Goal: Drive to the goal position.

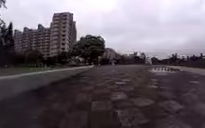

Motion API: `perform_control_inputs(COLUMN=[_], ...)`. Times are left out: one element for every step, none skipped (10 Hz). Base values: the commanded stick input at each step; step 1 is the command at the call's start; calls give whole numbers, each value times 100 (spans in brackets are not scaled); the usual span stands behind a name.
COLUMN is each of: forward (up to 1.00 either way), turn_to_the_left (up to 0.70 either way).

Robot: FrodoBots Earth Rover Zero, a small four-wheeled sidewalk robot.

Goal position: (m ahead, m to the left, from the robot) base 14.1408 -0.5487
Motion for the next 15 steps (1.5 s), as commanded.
perform_control_inputs(forward=[100, 100, 100, 100, 100, 100, 100, 100, 100, 100, 100, 100, 100, 100, 100], turn_to_the_left=[0, 0, 0, 0, 0, 0, 0, 0, 0, 0, 0, 0, 0, 0, 0])
